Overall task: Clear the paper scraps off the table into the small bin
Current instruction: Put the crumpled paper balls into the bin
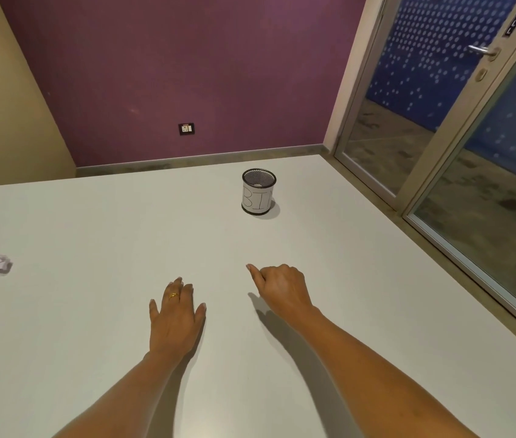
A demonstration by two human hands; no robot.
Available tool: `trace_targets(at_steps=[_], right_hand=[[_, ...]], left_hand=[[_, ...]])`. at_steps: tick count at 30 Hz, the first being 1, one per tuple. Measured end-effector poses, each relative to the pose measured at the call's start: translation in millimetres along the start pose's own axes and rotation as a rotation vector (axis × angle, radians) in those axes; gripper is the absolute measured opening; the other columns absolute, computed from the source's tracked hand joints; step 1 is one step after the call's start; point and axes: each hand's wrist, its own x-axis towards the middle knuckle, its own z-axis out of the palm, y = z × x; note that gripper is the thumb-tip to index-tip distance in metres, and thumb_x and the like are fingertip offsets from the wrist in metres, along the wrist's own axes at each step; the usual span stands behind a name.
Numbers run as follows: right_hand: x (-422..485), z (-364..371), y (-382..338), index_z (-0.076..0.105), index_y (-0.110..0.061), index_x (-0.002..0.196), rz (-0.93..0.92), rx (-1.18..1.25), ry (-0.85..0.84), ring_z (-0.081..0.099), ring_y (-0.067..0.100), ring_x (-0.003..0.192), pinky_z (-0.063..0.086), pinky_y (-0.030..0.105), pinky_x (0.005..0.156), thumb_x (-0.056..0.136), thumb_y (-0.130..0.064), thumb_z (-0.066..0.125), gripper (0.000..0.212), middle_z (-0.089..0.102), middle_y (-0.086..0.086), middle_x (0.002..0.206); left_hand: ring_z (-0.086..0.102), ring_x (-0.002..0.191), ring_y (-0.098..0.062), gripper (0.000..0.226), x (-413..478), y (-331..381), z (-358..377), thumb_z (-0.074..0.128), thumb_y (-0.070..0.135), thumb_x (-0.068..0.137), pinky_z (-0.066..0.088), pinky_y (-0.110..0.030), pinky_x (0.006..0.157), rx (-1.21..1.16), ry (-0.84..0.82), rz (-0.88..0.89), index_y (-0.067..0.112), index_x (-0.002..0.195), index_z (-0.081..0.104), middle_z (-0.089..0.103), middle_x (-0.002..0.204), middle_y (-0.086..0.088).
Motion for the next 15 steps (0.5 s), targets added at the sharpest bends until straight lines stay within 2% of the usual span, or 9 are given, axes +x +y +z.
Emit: trace_targets(at_steps=[3, 6, 8, 10, 12, 15], right_hand=[[35.3, -0.9, 0.6, 0.023, -0.016, 0.046, -0.013, 0.010, 0.020, 0.038, 0.024, 0.053, 0.027, 0.027, 0.055, 0.099, -0.046, 0.032, 0.061, 0.037, 0.006, 0.048], [72.5, -4.5, 2.2, 0.027, -0.016, 0.049, 0.062, 0.069, 0.060, 0.040, 0.027, 0.057, 0.027, 0.028, 0.056, 0.096, -0.049, 0.037, 0.059, 0.039, 0.003, 0.049], [88.4, -8.3, 1.5, 0.040, -0.013, 0.060, 0.096, 0.192, 0.098, 0.045, 0.028, 0.064, 0.029, 0.029, 0.060, 0.095, -0.045, 0.043, 0.048, 0.053, 0.007, 0.062], [114.1, -7.5, 5.0, 0.053, -0.007, 0.082, 0.067, 0.256, 0.066, 0.054, 0.030, 0.081, 0.033, 0.028, 0.065, 0.093, -0.032, 0.050, 0.027, 0.062, 0.013, 0.087], [139.2, -8.5, 8.5, 0.053, 0.000, 0.100, 0.013, 0.179, 0.003, 0.049, 0.032, 0.103, 0.038, 0.032, 0.072, 0.087, -0.014, 0.052, 0.019, 0.055, 0.016, 0.111], [173.9, -9.4, 11.6, 0.048, 0.002, 0.114, -0.037, 0.061, -0.024, 0.038, 0.035, 0.116, 0.041, 0.042, 0.085, 0.082, 0.003, 0.046, 0.032, 0.040, 0.017, 0.127]], left_hand=[[0.020, 0.144, -0.020, 0.047, 23.2, -3.2, 1.0, 0.039, 0.036, 0.095, 0.021, -0.053, 0.113, 0.005, 0.011, -0.020, 0.012, 0.136, 0.036, 0.027, 0.152, -0.007], [0.020, 0.144, -0.021, 0.048, 42.5, -6.4, -0.8, 0.039, 0.037, 0.095, 0.021, -0.053, 0.113, 0.019, 0.011, -0.054, 0.011, 0.137, 0.036, 0.027, 0.153, -0.008], [0.020, 0.144, -0.022, 0.050, 46.8, -13.1, 1.2, 0.038, 0.037, 0.095, 0.020, -0.053, 0.113, 0.044, 0.023, -0.069, 0.011, 0.137, 0.035, 0.027, 0.153, -0.009], [0.021, 0.144, -0.024, 0.050, 56.1, -17.6, 3.8, 0.040, 0.036, 0.095, 0.020, -0.055, 0.113, 0.051, 0.038, -0.083, 0.009, 0.137, 0.037, 0.028, 0.152, -0.010], [0.022, 0.143, -0.026, 0.049, 65.4, -23.0, 2.0, 0.043, 0.035, 0.094, 0.021, -0.057, 0.111, 0.057, 0.057, -0.105, 0.008, 0.135, 0.039, 0.031, 0.151, -0.012], [0.022, 0.143, -0.026, 0.049, 77.2, -33.7, 0.3, 0.044, 0.036, 0.094, 0.021, -0.059, 0.110, 0.065, 0.081, -0.130, 0.008, 0.134, 0.041, 0.032, 0.151, -0.012]])
